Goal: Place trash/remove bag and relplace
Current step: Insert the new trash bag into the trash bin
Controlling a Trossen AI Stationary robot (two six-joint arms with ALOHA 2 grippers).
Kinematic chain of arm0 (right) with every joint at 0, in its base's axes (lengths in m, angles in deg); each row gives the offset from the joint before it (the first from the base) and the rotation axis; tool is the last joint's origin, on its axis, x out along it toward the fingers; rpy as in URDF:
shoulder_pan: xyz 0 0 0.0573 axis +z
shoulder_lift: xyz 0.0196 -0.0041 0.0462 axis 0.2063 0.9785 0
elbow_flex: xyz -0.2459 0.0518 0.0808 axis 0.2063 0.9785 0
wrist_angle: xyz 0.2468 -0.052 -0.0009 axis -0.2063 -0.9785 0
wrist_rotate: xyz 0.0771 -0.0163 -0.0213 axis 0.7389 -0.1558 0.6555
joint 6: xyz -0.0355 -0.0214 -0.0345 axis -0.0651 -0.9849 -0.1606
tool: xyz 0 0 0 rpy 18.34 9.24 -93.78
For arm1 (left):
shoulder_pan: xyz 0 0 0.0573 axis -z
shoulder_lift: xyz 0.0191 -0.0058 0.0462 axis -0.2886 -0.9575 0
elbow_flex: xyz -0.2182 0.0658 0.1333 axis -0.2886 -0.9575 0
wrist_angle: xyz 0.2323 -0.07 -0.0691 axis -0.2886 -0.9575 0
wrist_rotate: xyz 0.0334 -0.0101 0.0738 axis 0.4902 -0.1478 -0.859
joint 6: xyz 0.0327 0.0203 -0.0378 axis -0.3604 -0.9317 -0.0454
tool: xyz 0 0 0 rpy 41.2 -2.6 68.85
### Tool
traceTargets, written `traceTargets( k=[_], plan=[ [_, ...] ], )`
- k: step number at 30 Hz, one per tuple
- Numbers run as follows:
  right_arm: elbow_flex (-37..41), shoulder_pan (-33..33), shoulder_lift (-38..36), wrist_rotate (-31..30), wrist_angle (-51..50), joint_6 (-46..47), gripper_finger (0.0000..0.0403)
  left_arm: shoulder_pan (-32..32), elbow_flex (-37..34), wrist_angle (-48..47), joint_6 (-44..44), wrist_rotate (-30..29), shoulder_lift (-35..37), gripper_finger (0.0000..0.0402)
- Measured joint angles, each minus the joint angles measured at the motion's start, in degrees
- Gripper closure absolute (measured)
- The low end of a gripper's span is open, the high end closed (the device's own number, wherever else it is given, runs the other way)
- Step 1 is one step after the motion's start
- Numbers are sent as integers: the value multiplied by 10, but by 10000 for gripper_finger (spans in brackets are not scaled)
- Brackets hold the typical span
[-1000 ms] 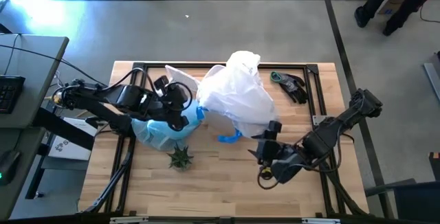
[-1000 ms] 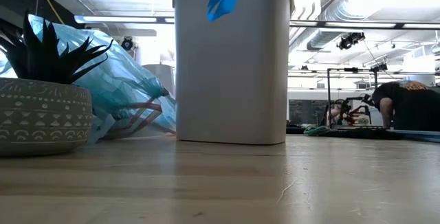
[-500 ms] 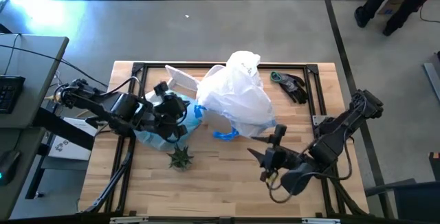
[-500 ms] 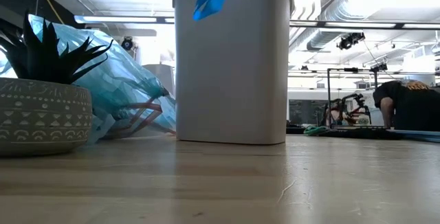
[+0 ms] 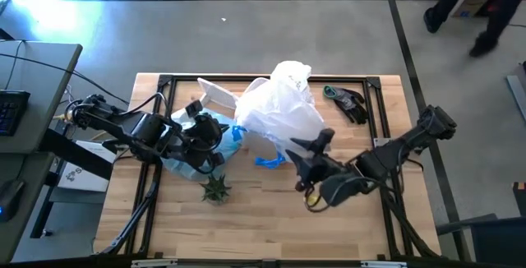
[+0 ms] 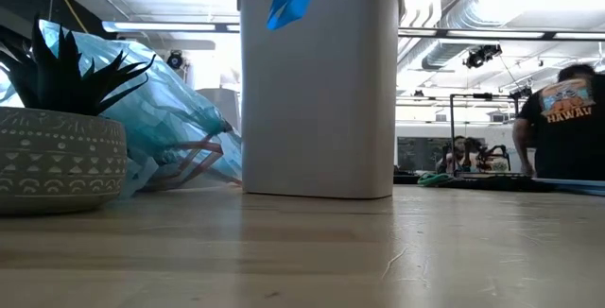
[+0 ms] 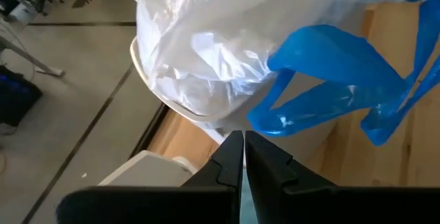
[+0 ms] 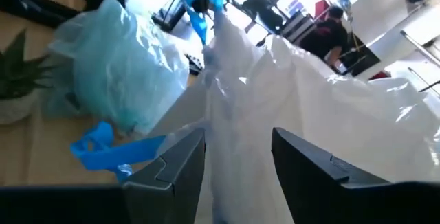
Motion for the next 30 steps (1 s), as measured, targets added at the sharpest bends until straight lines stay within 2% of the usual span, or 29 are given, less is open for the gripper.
traceTargets(
  k=[7,16,20,25,27,30],
  plan=[
    [0,-43,1,75,-28,32,247,14,0,0,7,2,0,401],
    [0,-56,28,-3,-96,43,251,18,0,0,8,-3,0,401],
    [0,-62,29,-10,-60,33,289,18,0,0,8,-3,0,401],
    [0,-63,26,-13,29,-65,382,24,0,8,-11,-3,0,401],
    [-2,-63,26,-13,65,-108,395,33,0,32,-35,-3,0,401],
    [-25,-67,26,-3,67,-121,395,55,0,93,-104,7,-1,401]
  ],
)
